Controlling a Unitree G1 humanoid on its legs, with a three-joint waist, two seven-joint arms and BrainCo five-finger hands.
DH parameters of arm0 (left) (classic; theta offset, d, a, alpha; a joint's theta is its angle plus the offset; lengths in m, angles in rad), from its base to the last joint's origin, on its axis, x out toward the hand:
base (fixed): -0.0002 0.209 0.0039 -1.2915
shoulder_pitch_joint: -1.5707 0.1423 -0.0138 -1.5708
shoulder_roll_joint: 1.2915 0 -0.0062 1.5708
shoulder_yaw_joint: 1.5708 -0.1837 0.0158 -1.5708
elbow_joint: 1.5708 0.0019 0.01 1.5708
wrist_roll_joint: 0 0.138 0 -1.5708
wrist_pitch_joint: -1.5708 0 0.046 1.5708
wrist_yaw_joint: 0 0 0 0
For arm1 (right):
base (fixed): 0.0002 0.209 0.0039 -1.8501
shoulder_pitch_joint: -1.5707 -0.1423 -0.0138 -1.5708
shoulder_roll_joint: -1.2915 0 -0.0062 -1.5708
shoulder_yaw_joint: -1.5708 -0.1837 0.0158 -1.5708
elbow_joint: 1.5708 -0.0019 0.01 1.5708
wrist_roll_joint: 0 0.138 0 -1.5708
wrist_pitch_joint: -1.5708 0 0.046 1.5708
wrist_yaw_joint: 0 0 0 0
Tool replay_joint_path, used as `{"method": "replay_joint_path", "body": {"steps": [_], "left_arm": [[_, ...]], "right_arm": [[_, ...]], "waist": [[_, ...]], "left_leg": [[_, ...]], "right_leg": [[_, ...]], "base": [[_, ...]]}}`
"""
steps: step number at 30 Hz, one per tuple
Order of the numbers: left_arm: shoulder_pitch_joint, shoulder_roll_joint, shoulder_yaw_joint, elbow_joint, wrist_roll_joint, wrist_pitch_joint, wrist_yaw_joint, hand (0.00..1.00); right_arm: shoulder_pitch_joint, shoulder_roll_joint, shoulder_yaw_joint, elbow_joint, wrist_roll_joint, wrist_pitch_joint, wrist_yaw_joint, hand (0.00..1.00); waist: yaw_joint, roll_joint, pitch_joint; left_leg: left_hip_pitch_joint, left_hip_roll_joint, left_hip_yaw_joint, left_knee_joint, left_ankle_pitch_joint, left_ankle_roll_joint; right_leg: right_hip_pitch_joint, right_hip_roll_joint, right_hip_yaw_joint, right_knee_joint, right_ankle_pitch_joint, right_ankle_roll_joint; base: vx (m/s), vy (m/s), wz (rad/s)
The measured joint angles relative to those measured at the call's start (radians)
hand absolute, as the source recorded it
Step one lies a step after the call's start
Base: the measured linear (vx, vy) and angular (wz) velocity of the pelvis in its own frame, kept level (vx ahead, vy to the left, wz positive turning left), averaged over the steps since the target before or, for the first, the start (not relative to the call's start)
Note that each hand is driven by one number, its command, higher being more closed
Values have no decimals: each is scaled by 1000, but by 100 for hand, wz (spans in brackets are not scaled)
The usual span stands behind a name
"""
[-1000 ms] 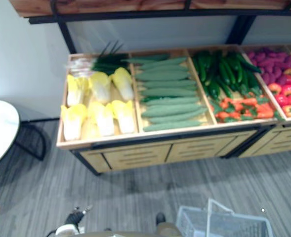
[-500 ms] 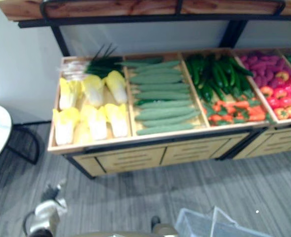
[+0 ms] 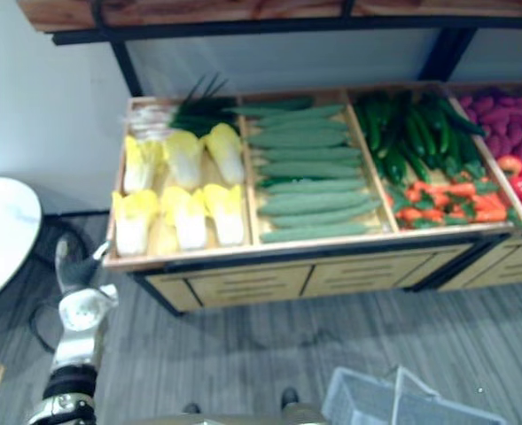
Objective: Pick vegetable in the basket
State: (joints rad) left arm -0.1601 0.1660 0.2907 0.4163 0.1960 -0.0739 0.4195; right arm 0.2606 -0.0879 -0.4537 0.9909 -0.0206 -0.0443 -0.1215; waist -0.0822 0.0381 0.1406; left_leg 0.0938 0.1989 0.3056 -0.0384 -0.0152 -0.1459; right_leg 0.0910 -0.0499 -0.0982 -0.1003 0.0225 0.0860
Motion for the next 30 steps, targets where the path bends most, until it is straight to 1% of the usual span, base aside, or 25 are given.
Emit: {"method": "replay_joint_path", "body": {"steps": [3, 4, 7, 9, 10, 12, 15, 17, 19, 21, 25, 27, 30], "left_arm": [[-32, 1, -19, -22, 63, 1, 9, 0], [-41, 1, -22, -22, 64, 1, 10, 0], [-102, 4, -56, -22, 92, 12, 14, 0], [-163, 6, -78, -27, 95, 14, 19, 0], [-176, 8, -85, -32, 95, 15, 21, 0], [-215, 8, -109, -51, 95, 19, 36, 0], [-237, 8, -128, -51, 105, 26, 47, 0], [-258, 3, -131, -51, 134, 41, 47, 0], [-304, 2, -130, -50, 141, 63, 56, 0], [-325, 2, -127, -49, 141, 76, 60, 0], [-379, 3, -125, -28, 142, 87, 82, 0], [-412, 5, -121, -8, 142, 104, 86, 0], [-459, 16, -117, 16, 142, 109, 96, 0]], "right_arm": [[-3, -7, 32, -2, -1, -13, 0, 100], [-6, -9, 34, -3, -1, -15, 1, 100], [-39, -25, 47, -4, -2, -22, -1, 100], [-78, -39, 69, -7, -1, -24, -5, 100], [-87, -39, 70, -9, -1, -27, -5, 100], [-116, -38, 71, -15, -1, -29, -11, 100], [-134, -36, 74, -15, -1, -31, -26, 100], [-145, -31, 76, -16, -1, -32, -35, 100], [-160, -29, 88, -18, 1, -32, -44, 100], [-160, -29, 106, -35, 1, -32, -45, 100], [-184, -29, 118, -51, 0, -36, -47, 100], [-200, -30, 123, -55, 1, -38, -49, 100], [-205, -30, 149, -78, 2, -52, -61, 100]], "waist": [[0, 5, 4], [0, 6, 7], [0, 12, 49], [-3, 15, 81], [-4, 13, 89], [-13, 6, 124], [-20, 1, 142], [-23, -2, 154], [-22, -12, 188], [-22, -18, 199], [-22, -30, 227], [-21, -35, 246], [-22, -37, 265]], "left_leg": [[1, 0, 19, -11, 0, 0], [-1, 0, 23, -11, 0, 0], [-9, -1, 42, -9, 2, 2], [-60, -2, 44, 3, 10, 6], [-73, -3, 45, 4, 14, 8], [-92, -2, 52, 5, 21, 11], [-99, -1, 69, 5, 23, 12], [-109, -2, 71, 7, 24, 15], [-111, -4, 78, 7, 27, 17], [-118, -4, 89, 8, 28, 18], [-145, -7, 96, 11, 35, 25], [-151, -8, 98, 11, 36, 26], [-182, -9, 99, 19, 39, 29]], "right_leg": [[-17, -1, 13, -1, 3, 1], [-19, -1, 17, -1, 4, 1], [-42, -2, 32, 3, 15, 5], [-104, -4, 43, 28, 20, 5], [-119, -5, 46, 34, 20, 5], [-144, -4, 53, 41, 29, 1], [-164, -3, 64, 51, 29, 1], [-181, -4, 70, 62, 29, 1], [-195, -5, 79, 76, 29, 1], [-210, -5, 85, 86, 29, 1], [-250, -8, 95, 104, 30, 2], [-264, -8, 101, 112, 30, 2], [-299, -10, 104, 126, 30, 2]], "base": [[43, 17, -18], [23, 9, -19], [-28, 2, -20], [-83, -5, -14], [-87, -11, -9], [-76, -13, -8], [-42, -4, -13], [-11, 1, -11], [-19, 6, -9], [-23, 8, -8], [-12, 8, -7], [-10, 7, -6], [-2, 2, -2]]}}
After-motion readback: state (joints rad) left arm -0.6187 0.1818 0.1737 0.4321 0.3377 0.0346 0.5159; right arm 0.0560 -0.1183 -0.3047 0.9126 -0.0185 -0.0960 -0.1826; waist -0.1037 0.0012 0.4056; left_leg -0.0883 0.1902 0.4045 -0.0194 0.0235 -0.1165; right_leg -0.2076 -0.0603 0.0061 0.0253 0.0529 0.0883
